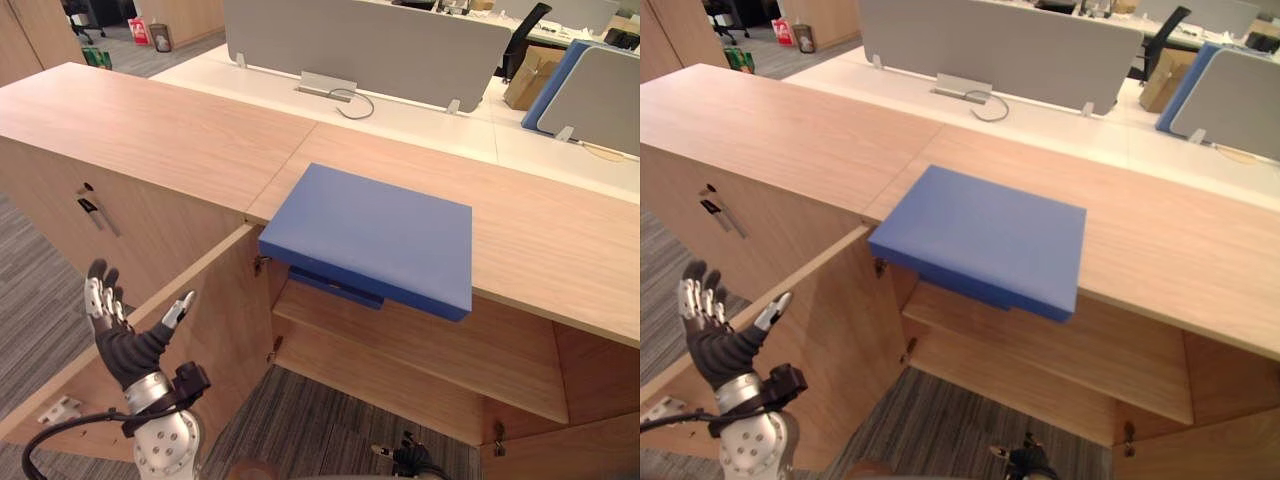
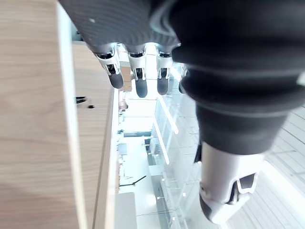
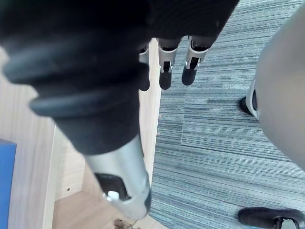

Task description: Walk over to the cabinet, pick up the folder, carry it to the office cabinet, place the folder inside the office cabinet, then close the office cabinet door

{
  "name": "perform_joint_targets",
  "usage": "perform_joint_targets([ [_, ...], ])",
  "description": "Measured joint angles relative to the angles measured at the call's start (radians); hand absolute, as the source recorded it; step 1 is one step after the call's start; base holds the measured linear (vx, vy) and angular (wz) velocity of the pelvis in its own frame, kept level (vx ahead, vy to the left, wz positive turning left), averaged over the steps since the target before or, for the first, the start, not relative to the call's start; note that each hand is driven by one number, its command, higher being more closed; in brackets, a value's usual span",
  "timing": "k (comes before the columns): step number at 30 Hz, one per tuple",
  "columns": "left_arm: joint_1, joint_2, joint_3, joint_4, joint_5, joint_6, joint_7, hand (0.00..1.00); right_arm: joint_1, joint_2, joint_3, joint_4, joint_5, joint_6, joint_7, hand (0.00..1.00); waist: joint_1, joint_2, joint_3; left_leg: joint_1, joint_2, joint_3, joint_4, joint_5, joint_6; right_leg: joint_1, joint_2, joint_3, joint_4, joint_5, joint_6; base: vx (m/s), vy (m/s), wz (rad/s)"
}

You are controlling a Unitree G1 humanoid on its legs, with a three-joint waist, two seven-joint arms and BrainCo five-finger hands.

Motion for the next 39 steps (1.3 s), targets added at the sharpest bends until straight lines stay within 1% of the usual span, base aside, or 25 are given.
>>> perform_joint_targets([
  [1,-0.013,0.011,-0.012,-0.001,0.036,0.0,0.01,0.0,-0.006,-0.002,0.0,0.014,0.0,-0.001,-0.003,0.0,0.0,0.0,-0.005,0.003,0.0,0.002,-0.008,0.004,0.0,0.0,0.002,0.002,-0.006,0.004,0.001,0.0,-0.01,-0.13],
  [2,-0.046,0.055,-0.046,-0.001,0.082,0.0,0.024,0.0,-0.022,-0.006,0.0,0.046,-0.001,-0.004,-0.005,0.0,0.0,0.002,-0.009,0.016,0.0,0.012,-0.03,0.017,-0.001,0.0,0.006,0.015,-0.02,0.01,0.004,0.0,-0.007,-0.18],
  [3,-0.064,0.081,-0.064,0.0,0.118,0.001,0.029,0.0,-0.027,-0.007,0.0,0.061,-0.002,-0.005,-0.005,0.0,-0.002,0.004,-0.015,0.018,0.0,0.015,-0.039,0.022,-0.001,-0.002,0.009,0.02,-0.029,0.016,0.006,0.0,-0.013,-0.3],
  [5,-0.151,0.164,-0.122,0.006,0.26,0.003,0.037,0.0,-0.046,-0.022,0.0,0.103,-0.008,-0.006,-0.005,0.0,-0.009,0.011,-0.029,0.038,0.006,0.039,-0.065,0.038,0.001,0.001,0.024,0.048,-0.065,0.042,0.002,0.0,-0.013,-0.37],
  [6,-0.176,0.177,-0.128,0.014,0.295,0.003,0.037,0.0,-0.051,-0.026,0.0,0.109,-0.016,-0.005,-0.005,0.0,-0.011,0.011,-0.029,0.044,0.007,0.043,-0.067,0.04,0.002,0.005,0.027,0.056,-0.073,0.048,-0.002,-0.01,-0.004,-0.37],
  [7,-0.226,0.197,-0.14,0.05,0.359,0.007,0.042,0.0,-0.056,-0.034,0.0,0.12,-0.04,-0.006,-0.005,0.0,-0.021,0.022,-0.031,0.048,0.008,0.048,-0.068,0.045,0.003,0.006,0.031,0.069,-0.084,0.056,-0.004,-0.02,-0.003,-0.31],
  [8,-0.268,0.212,-0.147,0.093,0.423,0.023,0.051,0.0,-0.062,-0.044,0.0,0.128,-0.044,-0.006,-0.004,0.0,-0.037,0.023,-0.037,0.053,0.008,0.05,-0.069,0.049,0.003,0.007,0.032,0.079,-0.088,0.06,-0.005,-0.03,-0.004,-0.28],
  [11,-0.34,0.253,-0.183,0.193,0.518,0.05,0.05,0.0,-0.06,-0.074,-0.001,0.142,-0.066,-0.006,-0.004,0.0,-0.056,0.04,-0.044,0.07,0.013,0.064,-0.085,0.059,0.003,0.006,0.039,0.102,-0.091,0.066,-0.008,-0.03,-0.011,-0.23],
  [15,-0.399,0.307,-0.233,0.273,0.612,0.063,0.029,0.0,-0.053,-0.094,-0.026,0.164,-0.084,-0.006,-0.001,0.0,-0.068,0.053,-0.048,0.093,0.017,0.071,-0.12,0.083,0.007,0.001,0.046,0.123,-0.091,0.069,-0.012,-0.04,-0.018,-0.15],
  [16,-0.408,0.313,-0.246,0.288,0.624,0.064,0.021,0.0,-0.053,-0.095,-0.04,0.171,-0.086,-0.006,-0.001,0.0,-0.073,0.055,-0.049,0.098,0.017,0.073,-0.127,0.089,0.007,0.001,0.047,0.127,-0.09,0.07,-0.013,-0.05,-0.015,-0.09],
  [18,-0.433,0.318,-0.298,0.337,0.654,0.063,0.001,0.0,-0.057,-0.1,-0.063,0.177,-0.109,-0.006,0.0,0.0,-0.083,0.067,-0.059,0.105,0.02,0.073,-0.143,0.093,0.008,0.0,0.052,0.129,-0.093,0.073,-0.018,-0.05,-0.003,-0.02],
  [19,-0.44,0.324,-0.316,0.354,0.66,0.063,-0.006,0.0,-0.057,-0.1,-0.078,0.178,-0.121,-0.004,0.0,0.0,-0.083,0.072,-0.061,0.11,0.021,0.073,-0.153,0.093,0.008,0.001,0.055,0.129,-0.097,0.077,-0.019,-0.06,0.015,-0.02],
  [21,-0.459,0.352,-0.377,0.421,0.69,0.053,-0.031,0.0,-0.058,-0.103,-0.124,0.178,-0.122,-0.002,-0.001,0.0,-0.088,0.087,-0.068,0.125,0.022,0.069,-0.183,0.093,0.008,0.003,0.063,0.13,-0.113,0.089,-0.019,-0.06,0.03,-0.05],
  [24,-0.464,0.362,-0.397,0.47,0.709,0.045,-0.052,0.0,-0.061,-0.106,-0.171,0.178,-0.131,0.008,-0.002,0.0,-0.101,0.087,-0.068,0.133,0.018,0.071,-0.197,0.093,0.008,0.014,0.065,0.138,-0.14,0.111,-0.019,-0.03,0.054,-0.09],
  [26,-0.471,0.381,-0.414,0.491,0.724,0.041,-0.053,0.0,-0.061,-0.109,-0.201,0.177,-0.146,0.014,-0.004,0.0,-0.106,0.087,-0.068,0.135,0.013,0.071,-0.199,0.093,0.008,0.021,0.064,0.138,-0.157,0.123,-0.023,-0.03,0.052,-0.03],
  [28,-0.473,0.396,-0.428,0.499,0.729,0.037,-0.055,0.0,-0.06,-0.115,-0.206,0.178,-0.159,0.018,-0.004,0.0,-0.108,0.086,-0.067,0.136,0.009,0.071,-0.201,0.093,0.008,0.031,0.064,0.138,-0.179,0.135,-0.022,-0.02,0.041,0.0],
  [30,-0.479,0.403,-0.446,0.514,0.734,0.031,-0.062,0.0,-0.056,-0.115,-0.236,0.178,-0.16,0.023,-0.004,0.0,-0.108,0.087,-0.067,0.139,0.007,0.07,-0.202,0.093,0.008,0.036,0.064,0.138,-0.185,0.138,-0.022,0.0,0.0,0.0],
  [34,-0.482,0.412,-0.478,0.545,0.735,0.019,-0.066,0.0,-0.056,-0.122,-0.241,0.178,-0.161,0.034,-0.005,0.0,-0.116,0.09,-0.067,0.141,0.007,0.069,-0.203,0.093,0.008,0.042,0.066,0.136,-0.196,0.14,-0.018,0.0,0.0,0.0],
  [39,-0.517,0.419,-0.512,0.595,0.772,0.011,-0.068,0.0,-0.057,-0.133,-0.276,0.178,-0.162,0.035,-0.006,0.0,-0.124,0.091,-0.064,0.156,0.004,0.068,-0.208,0.092,0.009,0.062,0.066,0.134,-0.207,0.14,-0.019,0.0,0.001,0.01],
])
